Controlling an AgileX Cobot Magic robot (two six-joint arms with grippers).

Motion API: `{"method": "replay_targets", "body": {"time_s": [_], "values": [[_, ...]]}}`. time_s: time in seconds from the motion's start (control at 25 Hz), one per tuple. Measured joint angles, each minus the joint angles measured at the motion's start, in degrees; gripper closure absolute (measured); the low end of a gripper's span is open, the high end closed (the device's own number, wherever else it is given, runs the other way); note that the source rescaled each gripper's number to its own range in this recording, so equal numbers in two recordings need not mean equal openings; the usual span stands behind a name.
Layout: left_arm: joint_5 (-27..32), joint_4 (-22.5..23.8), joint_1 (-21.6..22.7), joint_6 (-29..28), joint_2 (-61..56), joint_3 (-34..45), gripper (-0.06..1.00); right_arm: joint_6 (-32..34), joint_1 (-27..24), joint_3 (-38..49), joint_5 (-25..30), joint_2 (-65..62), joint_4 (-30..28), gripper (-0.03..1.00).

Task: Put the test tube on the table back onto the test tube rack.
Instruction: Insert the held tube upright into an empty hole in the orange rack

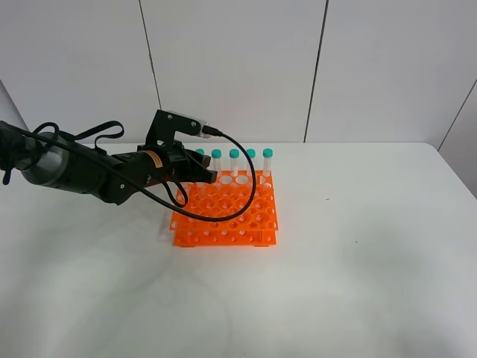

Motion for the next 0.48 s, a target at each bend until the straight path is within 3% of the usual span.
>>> {"method": "replay_targets", "body": {"time_s": [0.16, 0.48], "values": [[1.21, 0.33, 0.0, 0.0, -1.0, 0.0, 0.55, 0.0, 0.0, 0.0, 0.0, 0.0, 0.0, 0.2], [3.09, 0.33, 0.0, -0.2, -9.46, 0.05, 0.53, 0.0, 0.0, 0.0, 0.0, 0.0, 0.0, 0.2]]}}
